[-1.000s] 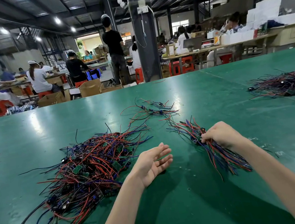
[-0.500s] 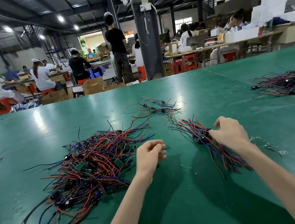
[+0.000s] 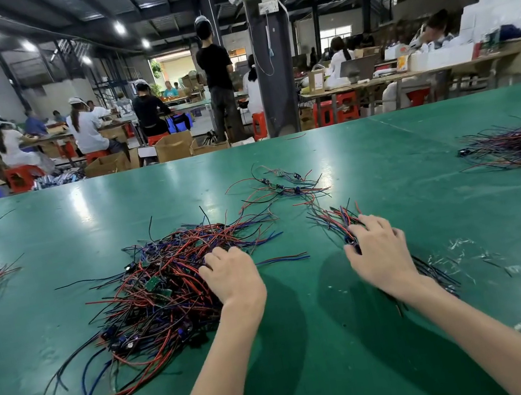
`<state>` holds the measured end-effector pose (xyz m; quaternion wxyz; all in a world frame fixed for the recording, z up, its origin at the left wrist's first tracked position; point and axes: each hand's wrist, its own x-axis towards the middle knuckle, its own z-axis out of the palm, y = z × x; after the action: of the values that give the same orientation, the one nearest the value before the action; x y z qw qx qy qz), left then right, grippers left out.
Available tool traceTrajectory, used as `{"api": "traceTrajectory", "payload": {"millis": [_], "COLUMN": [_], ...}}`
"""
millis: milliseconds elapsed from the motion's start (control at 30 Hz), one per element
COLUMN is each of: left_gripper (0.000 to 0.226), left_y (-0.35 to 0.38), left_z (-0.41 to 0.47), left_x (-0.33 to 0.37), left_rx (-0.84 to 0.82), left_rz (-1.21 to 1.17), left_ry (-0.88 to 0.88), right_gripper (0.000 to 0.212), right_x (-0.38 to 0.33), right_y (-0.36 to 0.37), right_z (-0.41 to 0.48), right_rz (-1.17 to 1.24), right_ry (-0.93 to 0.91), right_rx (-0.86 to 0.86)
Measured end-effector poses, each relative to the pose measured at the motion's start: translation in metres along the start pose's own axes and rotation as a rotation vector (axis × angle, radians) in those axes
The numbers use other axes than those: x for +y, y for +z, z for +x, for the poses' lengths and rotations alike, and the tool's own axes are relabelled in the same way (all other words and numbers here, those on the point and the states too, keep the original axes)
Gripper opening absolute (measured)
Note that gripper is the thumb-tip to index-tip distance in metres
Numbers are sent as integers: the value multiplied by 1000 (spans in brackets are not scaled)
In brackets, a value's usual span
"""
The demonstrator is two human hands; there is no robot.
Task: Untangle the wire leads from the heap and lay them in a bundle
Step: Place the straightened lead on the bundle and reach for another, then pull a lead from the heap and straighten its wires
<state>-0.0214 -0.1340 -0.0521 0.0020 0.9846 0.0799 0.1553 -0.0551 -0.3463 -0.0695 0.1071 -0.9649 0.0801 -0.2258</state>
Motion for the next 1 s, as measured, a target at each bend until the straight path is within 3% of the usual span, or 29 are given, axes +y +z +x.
{"api": "traceTrajectory", "payload": {"millis": [333, 500, 733, 867, 1000], "left_gripper": [43, 27, 41, 31, 29], "left_y": [-14, -18, -21, -25, -32], "left_z": [13, 11, 12, 10, 9], "left_x": [-18, -16, -19, -19, -18], "left_rx": [-115, -56, -217, -112, 191], "left_rz": [39, -146, -55, -197, -383], "left_ry": [-102, -58, -50, -58, -43], "right_gripper": [40, 38, 34, 34, 34], "right_x": [-33, -32, -30, -31, -32], "right_y": [12, 11, 9, 9, 8], "right_z": [-19, -18, -17, -18, -18], "right_rz": [134, 122, 151, 168, 187], "right_ry": [-186, -119, -36, -32, -38], "right_rx": [-118, -147, -175, -179, -161]}}
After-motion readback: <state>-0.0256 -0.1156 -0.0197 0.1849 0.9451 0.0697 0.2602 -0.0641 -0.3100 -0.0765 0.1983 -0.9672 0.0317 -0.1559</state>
